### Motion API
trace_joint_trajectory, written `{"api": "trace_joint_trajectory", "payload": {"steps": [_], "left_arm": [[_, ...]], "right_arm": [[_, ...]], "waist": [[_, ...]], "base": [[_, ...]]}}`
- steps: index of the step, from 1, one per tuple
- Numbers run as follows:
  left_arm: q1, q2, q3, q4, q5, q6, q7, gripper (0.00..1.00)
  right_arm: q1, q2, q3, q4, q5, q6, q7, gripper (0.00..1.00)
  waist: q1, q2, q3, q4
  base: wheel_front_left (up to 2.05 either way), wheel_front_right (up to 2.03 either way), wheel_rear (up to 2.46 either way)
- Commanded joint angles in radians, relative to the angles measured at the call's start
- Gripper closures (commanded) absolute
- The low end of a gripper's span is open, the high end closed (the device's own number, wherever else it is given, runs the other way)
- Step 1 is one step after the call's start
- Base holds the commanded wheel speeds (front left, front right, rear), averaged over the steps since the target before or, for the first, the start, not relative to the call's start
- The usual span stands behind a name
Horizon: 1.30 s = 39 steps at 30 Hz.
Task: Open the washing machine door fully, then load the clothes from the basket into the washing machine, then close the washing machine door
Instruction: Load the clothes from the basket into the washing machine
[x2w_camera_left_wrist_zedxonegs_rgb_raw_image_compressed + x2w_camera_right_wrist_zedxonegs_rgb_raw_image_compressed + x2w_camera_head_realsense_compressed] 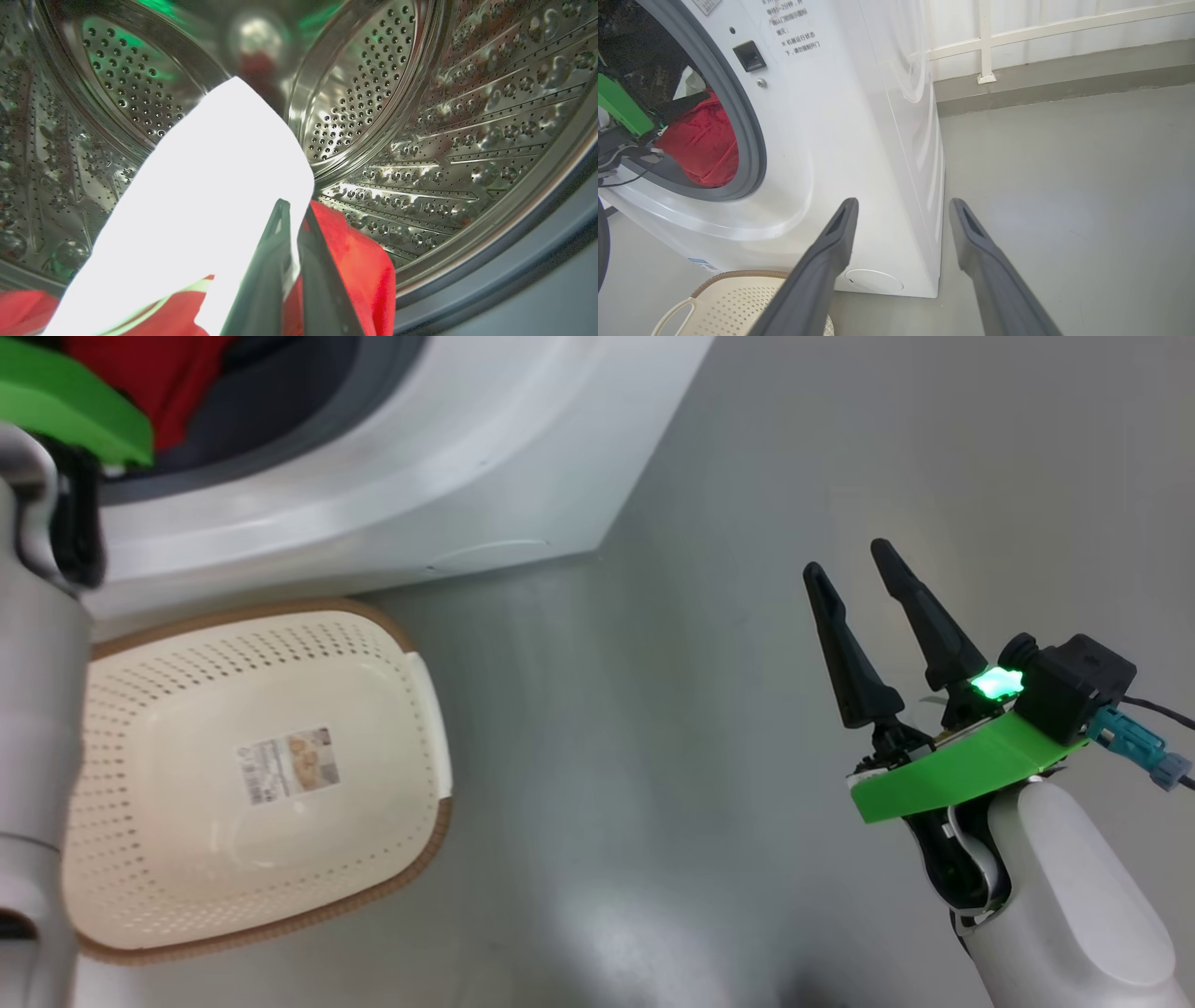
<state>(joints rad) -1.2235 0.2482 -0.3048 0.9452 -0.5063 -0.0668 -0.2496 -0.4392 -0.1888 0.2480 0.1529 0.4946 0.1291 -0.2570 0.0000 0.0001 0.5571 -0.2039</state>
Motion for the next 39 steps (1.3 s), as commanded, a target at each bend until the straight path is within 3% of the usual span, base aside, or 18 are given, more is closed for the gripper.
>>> {"api": "trace_joint_trajectory", "payload": {"steps": [1,15,16,17,18,28,39], "left_arm": [[-0.039,0.049,0.017,-0.012,0.017,-0.007,-0.012,1.00],[-0.183,0.094,0.072,-0.088,0.147,0.022,-0.012,1.00],[-0.174,0.094,0.081,-0.076,0.145,0.019,-0.012,0.87],[-0.164,0.091,0.085,-0.046,0.138,0.012,-0.012,0.49],[-0.159,0.086,0.087,-0.007,0.129,0.004,-0.012,0.00],[-0.180,0.064,0.075,0.159,0.110,-0.028,-0.012,0.00],[-0.111,0.046,0.087,0.102,0.119,-0.041,-0.012,0.00]], "right_arm": [[0.002,0.003,0.019,-0.026,-0.006,0.002,-0.005,0.00],[-0.024,0.045,0.031,-0.039,-0.006,0.002,-0.005,0.00],[-0.023,0.047,0.030,-0.038,-0.006,0.002,-0.005,0.00],[-0.021,0.048,0.030,-0.038,-0.006,0.002,-0.005,0.00],[-0.019,0.049,0.030,-0.036,-0.006,0.002,-0.005,0.00],[-0.022,0.054,0.031,-0.030,-0.010,0.002,-0.005,0.00],[-0.023,0.035,0.033,-0.024,-0.013,0.002,-0.005,0.00]], "waist": [[0.0000,-0.0001,0.042,-0.040],[0.0000,-0.0001,0.107,-0.117],[0.0000,-0.0001,0.107,-0.120],[0.0000,-0.0001,0.106,-0.122],[0.0000,-0.0001,0.105,-0.124],[0.0000,-0.0001,0.092,-0.105],[0.0000,-0.0001,0.047,-0.064]], "base": [[0.00,0.00,0.00],[0.00,0.00,0.00],[0.00,0.00,0.00],[0.00,0.00,0.00],[0.00,0.00,0.00],[0.00,0.00,0.00],[0.00,0.00,0.00]]}}
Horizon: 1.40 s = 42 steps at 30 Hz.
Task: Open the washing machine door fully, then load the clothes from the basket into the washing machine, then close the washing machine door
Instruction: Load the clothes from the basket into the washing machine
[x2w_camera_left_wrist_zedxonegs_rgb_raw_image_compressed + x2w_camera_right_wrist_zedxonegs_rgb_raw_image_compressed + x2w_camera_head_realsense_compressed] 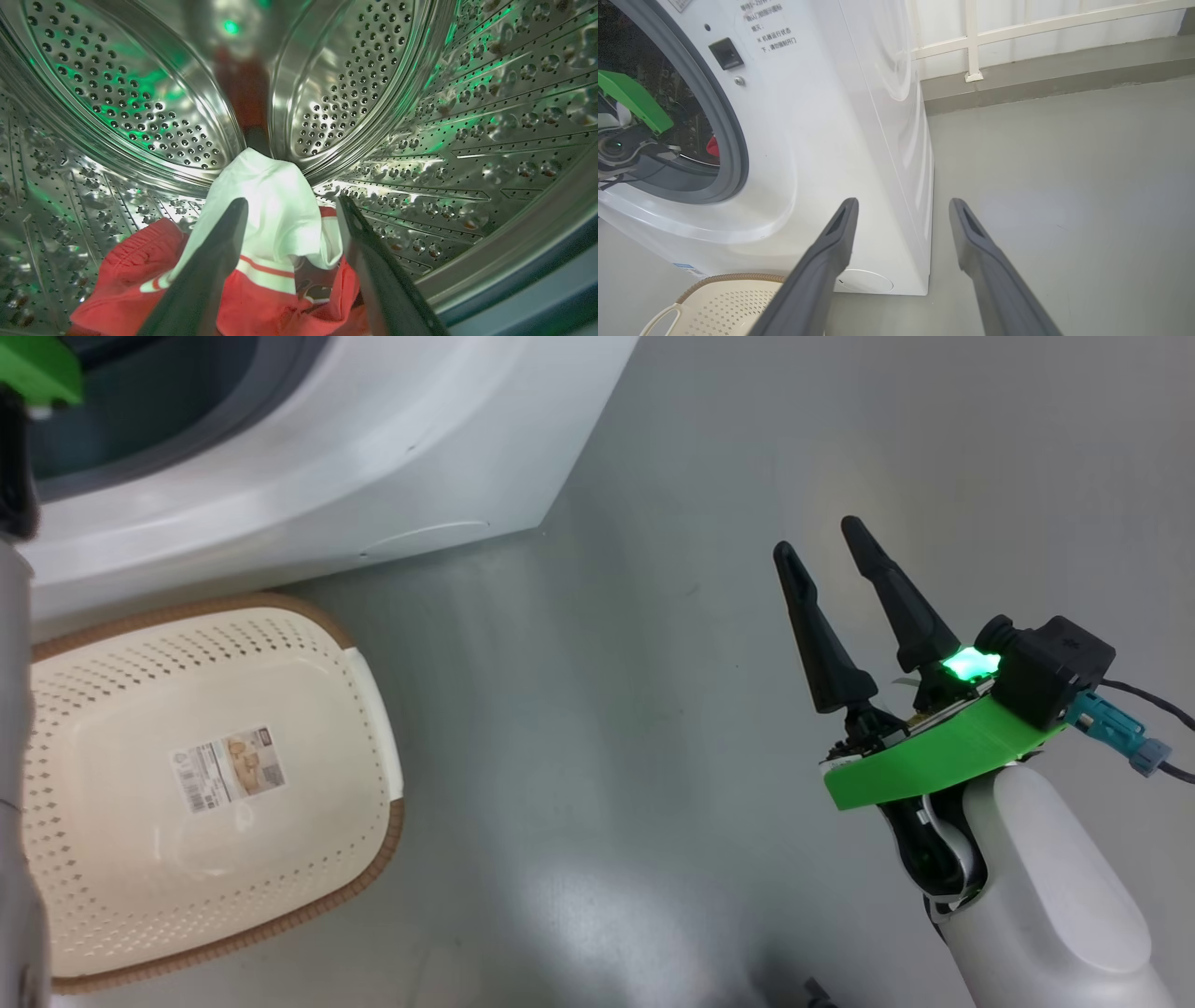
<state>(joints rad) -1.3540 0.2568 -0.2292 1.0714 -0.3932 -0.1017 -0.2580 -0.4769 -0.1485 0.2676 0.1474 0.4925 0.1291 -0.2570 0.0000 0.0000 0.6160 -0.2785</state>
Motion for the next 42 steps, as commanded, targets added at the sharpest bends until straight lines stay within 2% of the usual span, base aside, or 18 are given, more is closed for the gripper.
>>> {"api": "trace_joint_trajectory", "payload": {"steps": [1,16,28,42], "left_arm": [[0.030,0.037,0.014,-0.031,0.007,-0.007,-0.004,0.00],[0.248,0.001,0.068,-0.185,0.029,-0.008,-0.004,0.00],[0.471,-0.044,0.104,-0.322,0.058,-0.013,-0.004,0.00],[0.702,-0.071,0.136,-0.449,0.078,-0.015,-0.004,0.00]], "right_arm": [[0.015,-0.008,0.013,-0.018,-0.011,0.002,-0.005,0.00],[0.037,-0.034,0.009,-0.005,-0.002,0.002,-0.005,0.00],[0.084,-0.065,0.012,0.022,0.005,0.002,-0.005,0.00],[0.141,-0.085,0.023,0.050,0.020,0.002,-0.005,0.00]], "waist": [[0.0000,0.0000,-0.017,0.014],[0.0000,0.0000,-0.128,0.078],[0.0000,0.0000,-0.262,0.136],[0.0000,0.0000,-0.396,0.179]], "base": [[0.00,0.00,0.00],[0.00,0.00,0.00],[0.00,0.00,0.00],[0.00,0.00,0.00]]}}
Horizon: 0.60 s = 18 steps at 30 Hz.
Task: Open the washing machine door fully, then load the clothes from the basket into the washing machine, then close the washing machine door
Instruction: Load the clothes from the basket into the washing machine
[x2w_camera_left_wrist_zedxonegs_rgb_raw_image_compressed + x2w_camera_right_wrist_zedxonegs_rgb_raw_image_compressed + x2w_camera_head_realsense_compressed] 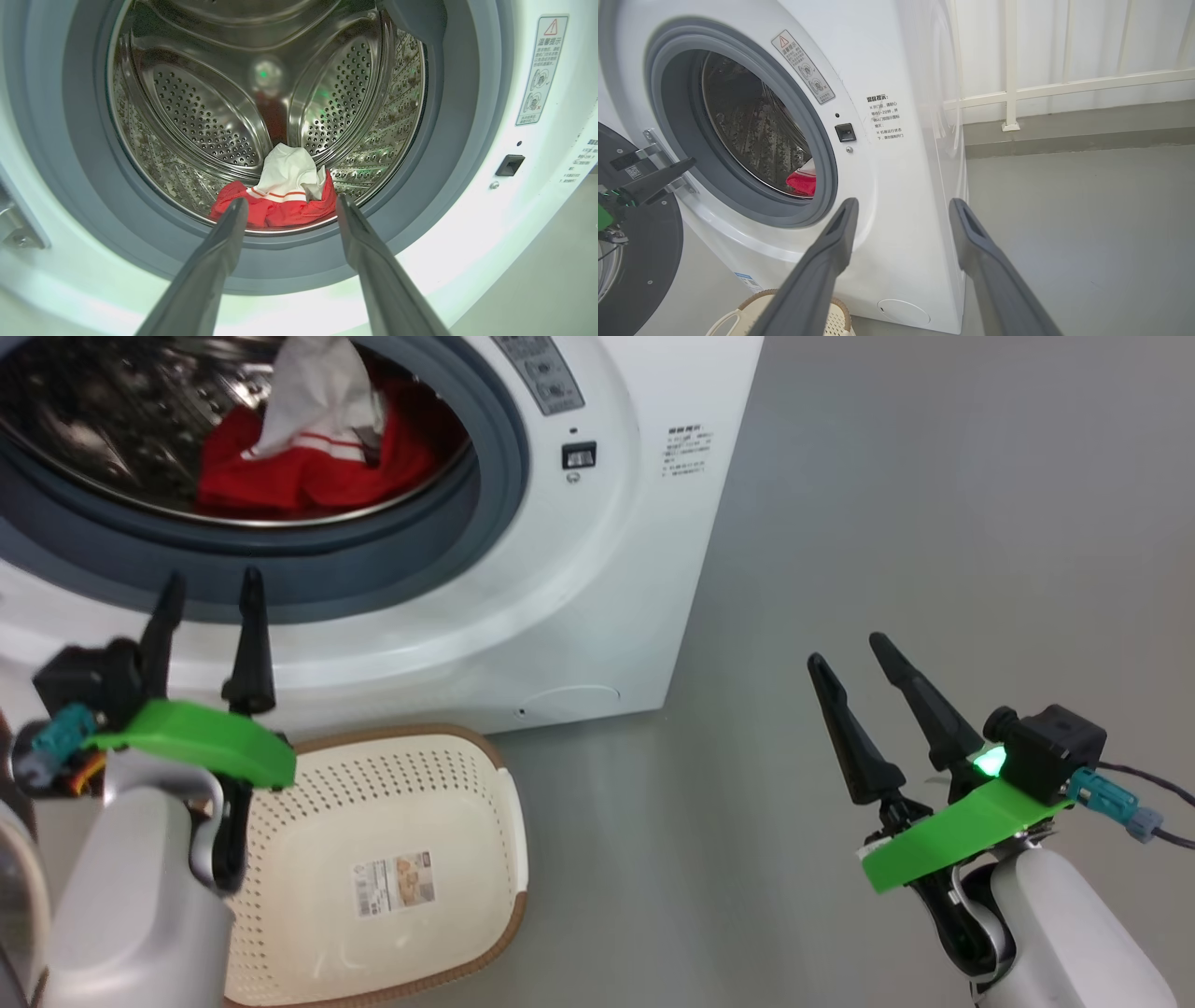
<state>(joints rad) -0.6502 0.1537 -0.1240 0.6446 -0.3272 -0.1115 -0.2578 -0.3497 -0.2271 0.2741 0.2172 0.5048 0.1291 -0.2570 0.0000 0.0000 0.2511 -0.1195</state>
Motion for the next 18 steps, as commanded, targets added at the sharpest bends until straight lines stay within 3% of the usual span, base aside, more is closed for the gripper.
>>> {"api": "trace_joint_trajectory", "payload": {"steps": [1,18], "left_arm": [[0.017,0.030,0.033,-0.034,0.013,-0.005,-0.004,0.00],[0.317,0.023,0.059,-0.261,0.008,0.020,-0.004,0.00]], "right_arm": [[0.020,-0.008,0.016,-0.018,0.009,0.002,-0.005,0.00],[0.097,-0.022,0.007,-0.008,0.016,0.002,-0.005,0.00]], "waist": [[0.0000,0.0000,-0.041,0.023],[0.0000,0.0000,-0.165,0.083]], "base": [[0.00,0.00,0.00],[0.00,0.00,0.00]]}}
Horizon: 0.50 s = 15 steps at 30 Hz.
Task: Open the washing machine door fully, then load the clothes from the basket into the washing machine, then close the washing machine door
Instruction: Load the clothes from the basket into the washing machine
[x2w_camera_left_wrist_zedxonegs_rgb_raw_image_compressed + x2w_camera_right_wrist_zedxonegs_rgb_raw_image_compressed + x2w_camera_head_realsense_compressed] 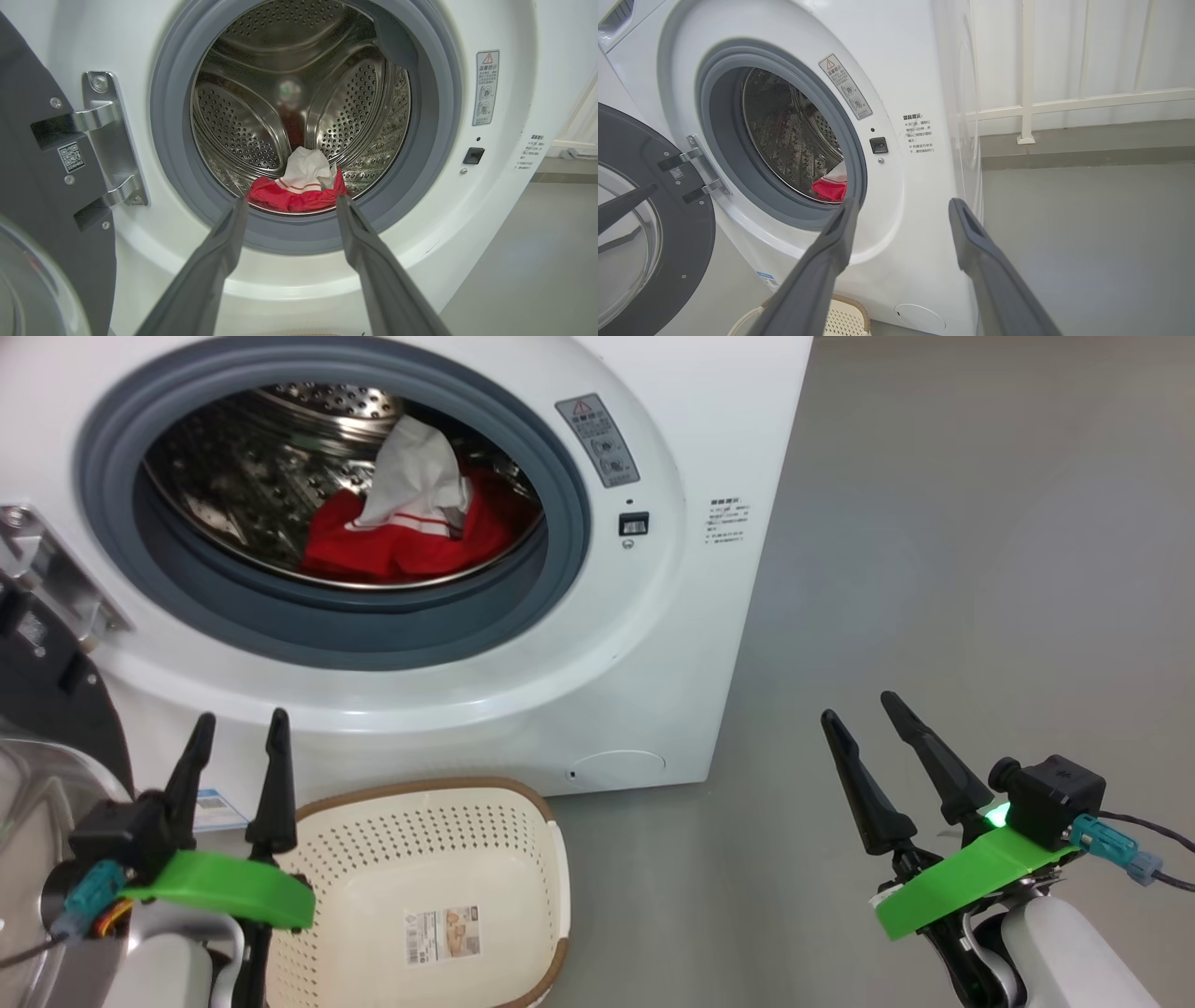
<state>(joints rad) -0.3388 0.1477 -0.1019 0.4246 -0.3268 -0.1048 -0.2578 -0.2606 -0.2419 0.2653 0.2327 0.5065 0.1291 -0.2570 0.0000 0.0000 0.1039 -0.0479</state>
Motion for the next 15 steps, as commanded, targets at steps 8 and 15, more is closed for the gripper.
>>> {"api": "trace_joint_trajectory", "payload": {"steps": [8,15], "left_arm": [[0.125,0.020,0.051,-0.149,-0.012,0.045,-0.001,0.00],[0.209,0.016,0.061,-0.235,-0.031,0.063,0.013,0.00]], "right_arm": [[0.026,-0.013,0.012,-0.022,0.017,0.002,-0.005,0.00],[0.044,-0.013,0.004,-0.023,0.019,0.002,-0.005,0.00]], "waist": [[0.0000,0.0000,-0.052,0.017],[0.0000,0.0000,-0.064,0.020]], "base": [[0.00,0.00,0.00],[0.00,0.00,0.00]]}}
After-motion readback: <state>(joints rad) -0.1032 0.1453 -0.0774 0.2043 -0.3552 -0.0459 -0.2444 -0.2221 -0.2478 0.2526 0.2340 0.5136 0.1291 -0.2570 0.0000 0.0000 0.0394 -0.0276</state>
